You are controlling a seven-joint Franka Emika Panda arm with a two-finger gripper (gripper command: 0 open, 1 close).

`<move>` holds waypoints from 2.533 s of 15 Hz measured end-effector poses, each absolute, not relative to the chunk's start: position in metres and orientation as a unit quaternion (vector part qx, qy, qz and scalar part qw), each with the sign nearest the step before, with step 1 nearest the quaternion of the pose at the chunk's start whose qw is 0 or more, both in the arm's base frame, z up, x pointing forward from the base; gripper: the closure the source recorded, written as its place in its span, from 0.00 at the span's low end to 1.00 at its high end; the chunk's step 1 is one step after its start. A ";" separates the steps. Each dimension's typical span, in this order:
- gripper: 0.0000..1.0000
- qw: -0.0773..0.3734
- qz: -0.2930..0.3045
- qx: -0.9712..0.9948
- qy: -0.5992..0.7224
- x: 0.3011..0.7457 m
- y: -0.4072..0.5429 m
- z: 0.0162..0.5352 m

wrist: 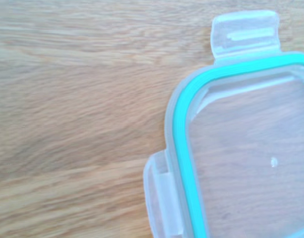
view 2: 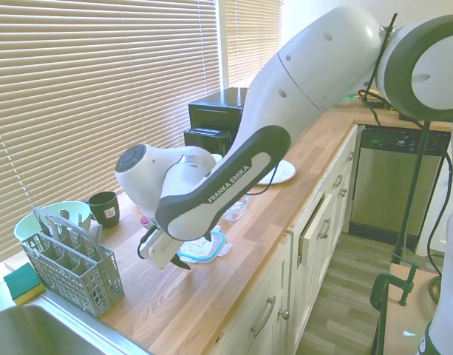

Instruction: Cover the lid of the food container

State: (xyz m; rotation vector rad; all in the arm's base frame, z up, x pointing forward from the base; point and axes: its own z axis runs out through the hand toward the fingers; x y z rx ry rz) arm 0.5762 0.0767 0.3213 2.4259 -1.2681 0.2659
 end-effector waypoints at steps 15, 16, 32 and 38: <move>0.00 0.301 0.138 0.846 -0.419 0.592 0.101 0.305; 0.00 0.306 0.138 0.844 -0.419 0.591 0.099 0.304; 1.00 0.358 0.144 0.831 -0.400 0.598 0.068 0.290; 1.00 0.366 0.147 0.831 -0.393 0.603 0.070 0.284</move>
